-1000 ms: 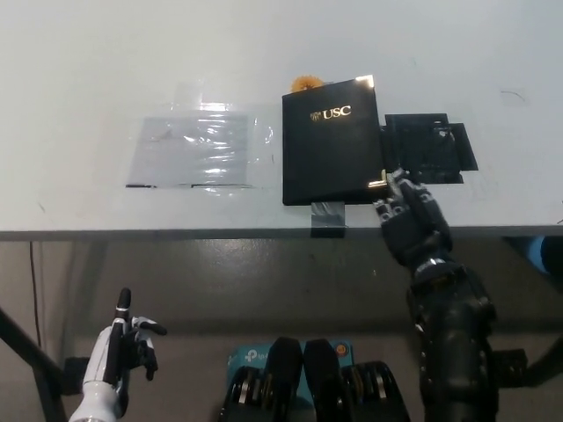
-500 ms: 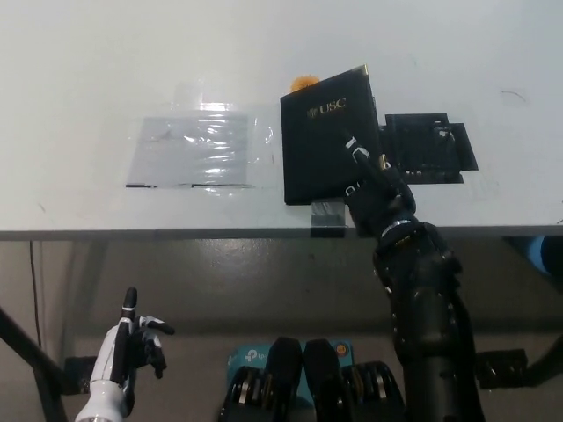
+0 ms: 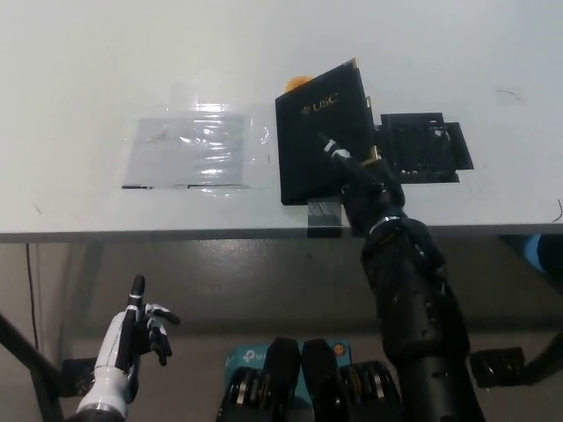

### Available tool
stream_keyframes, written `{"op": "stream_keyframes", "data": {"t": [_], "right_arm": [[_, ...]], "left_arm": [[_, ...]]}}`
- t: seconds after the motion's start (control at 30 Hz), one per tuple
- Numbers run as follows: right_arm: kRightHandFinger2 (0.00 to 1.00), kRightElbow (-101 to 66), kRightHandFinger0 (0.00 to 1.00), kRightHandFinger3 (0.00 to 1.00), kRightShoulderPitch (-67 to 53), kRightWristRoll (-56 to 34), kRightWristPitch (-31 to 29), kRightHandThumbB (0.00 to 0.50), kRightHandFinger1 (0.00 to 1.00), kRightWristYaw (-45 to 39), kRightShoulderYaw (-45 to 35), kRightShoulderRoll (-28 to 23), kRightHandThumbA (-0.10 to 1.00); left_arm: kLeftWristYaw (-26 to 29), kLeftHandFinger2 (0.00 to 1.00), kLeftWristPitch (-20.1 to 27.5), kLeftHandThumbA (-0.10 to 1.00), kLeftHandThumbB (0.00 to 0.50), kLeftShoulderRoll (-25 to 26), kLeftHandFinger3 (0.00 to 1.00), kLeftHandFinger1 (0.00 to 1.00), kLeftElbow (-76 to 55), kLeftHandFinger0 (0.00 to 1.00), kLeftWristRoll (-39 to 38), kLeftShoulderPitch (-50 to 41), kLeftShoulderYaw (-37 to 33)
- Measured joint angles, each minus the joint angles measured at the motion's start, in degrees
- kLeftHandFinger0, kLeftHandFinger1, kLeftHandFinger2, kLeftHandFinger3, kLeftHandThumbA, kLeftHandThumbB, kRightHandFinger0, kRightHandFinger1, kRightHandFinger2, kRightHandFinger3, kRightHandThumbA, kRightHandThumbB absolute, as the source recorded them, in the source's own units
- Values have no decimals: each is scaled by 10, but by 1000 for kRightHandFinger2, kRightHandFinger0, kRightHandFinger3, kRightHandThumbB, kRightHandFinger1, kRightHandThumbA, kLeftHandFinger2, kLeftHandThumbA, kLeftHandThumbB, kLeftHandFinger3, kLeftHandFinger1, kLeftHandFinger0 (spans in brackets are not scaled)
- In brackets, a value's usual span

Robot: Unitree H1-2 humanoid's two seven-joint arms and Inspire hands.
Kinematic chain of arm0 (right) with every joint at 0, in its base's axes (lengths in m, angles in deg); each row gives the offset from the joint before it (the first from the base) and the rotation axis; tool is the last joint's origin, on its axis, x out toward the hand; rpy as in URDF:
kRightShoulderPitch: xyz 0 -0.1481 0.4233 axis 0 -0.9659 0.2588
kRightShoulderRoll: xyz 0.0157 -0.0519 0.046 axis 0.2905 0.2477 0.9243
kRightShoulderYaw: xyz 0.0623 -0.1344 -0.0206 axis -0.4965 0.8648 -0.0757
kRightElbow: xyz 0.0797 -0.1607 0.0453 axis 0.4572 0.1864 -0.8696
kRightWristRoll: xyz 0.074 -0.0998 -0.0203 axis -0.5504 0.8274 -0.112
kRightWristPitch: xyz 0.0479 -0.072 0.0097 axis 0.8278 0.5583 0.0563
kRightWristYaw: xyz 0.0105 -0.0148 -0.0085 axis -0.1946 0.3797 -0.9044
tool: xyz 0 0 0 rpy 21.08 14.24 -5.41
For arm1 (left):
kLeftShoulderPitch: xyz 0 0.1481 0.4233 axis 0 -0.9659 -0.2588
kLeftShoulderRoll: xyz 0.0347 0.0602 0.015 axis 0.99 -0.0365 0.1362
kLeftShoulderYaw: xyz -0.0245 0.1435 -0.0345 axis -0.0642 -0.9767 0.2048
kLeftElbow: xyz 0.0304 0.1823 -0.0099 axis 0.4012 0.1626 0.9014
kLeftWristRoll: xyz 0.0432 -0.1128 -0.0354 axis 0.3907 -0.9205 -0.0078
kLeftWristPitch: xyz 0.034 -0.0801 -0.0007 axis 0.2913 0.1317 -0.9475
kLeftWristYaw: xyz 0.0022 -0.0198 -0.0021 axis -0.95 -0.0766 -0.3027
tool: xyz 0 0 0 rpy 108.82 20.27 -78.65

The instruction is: The robot uses its right hand to push the cover of the diary kept in the middle of the desk towards the left to open it

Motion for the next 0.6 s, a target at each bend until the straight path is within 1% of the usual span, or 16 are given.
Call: {"op": "stream_keyframes", "data": {"t": [0.03,0.07,0.1,0.13,0.17,0.23,0.3,0.33,0.37,0.43,0.47,0.5,0.53,0.6], "right_arm": [[1000,0,988,1000,-1,5,-2,245,1000,1,5,1,1000],[1000,-1,1000,1000,-1,15,-6,264,1000,3,13,1,1000],[1000,-1,1000,1000,-2,22,-10,264,1000,4,22,1,1000],[1000,-2,1000,1000,-2,29,-13,262,1000,4,29,2,1000],[1000,-2,1000,1000,-2,35,-15,289,1000,4,34,2,1000],[1000,-2,1000,1000,-2,52,-24,298,1000,4,55,2,1000],[1000,-1,1000,1000,-2,75,-31,268,1000,4,85,1,1000],[1000,2,1000,1000,-2,87,-32,265,1000,4,103,1,1000],[1000,10,1000,1000,-2,99,-33,285,1000,4,122,1,1000],[1000,28,1000,1000,-2,123,-37,276,1000,3,158,1,1000],[1000,35,1000,1000,-2,133,-39,291,1000,3,169,1,1000],[1000,40,1000,1000,-2,144,-42,292,1000,3,179,0,1000],[1000,44,1000,1000,-1,157,-47,283,1000,3,192,-2,1000],[1000,54,1000,1000,0,181,-54,287,1000,1,218,-11,1000]], "left_arm": [[0,130,0,1000,355,0,315,173,0,188,0,0,-1],[0,103,0,1000,360,1,276,157,0,177,1,1,-2],[0,102,0,1000,361,1,276,157,1,176,1,1,-3],[0,100,0,1000,349,1,279,161,1,181,1,0,-3],[0,93,0,1000,354,1,276,152,1,173,1,0,-3],[0,96,0,1000,348,1,286,149,1,163,1,0,-5],[0,87,1,1000,357,1,278,141,1,149,2,1,-7],[0,82,1,1000,354,1,274,136,1,139,3,1,-8],[-1,78,1,1000,346,1,272,129,1,127,3,1,-9],[-1,53,2,1000,375,1,241,110,2,112,3,1,-11],[-2,50,2,1000,392,2,234,110,2,118,3,1,-12],[-2,49,2,1000,393,4,232,110,3,120,4,1,-12],[-2,54,2,1000,408,6,232,137,4,158,4,1,-12],[-2,53,2,1000,406,8,231,138,5,160,4,4,-12]]}}
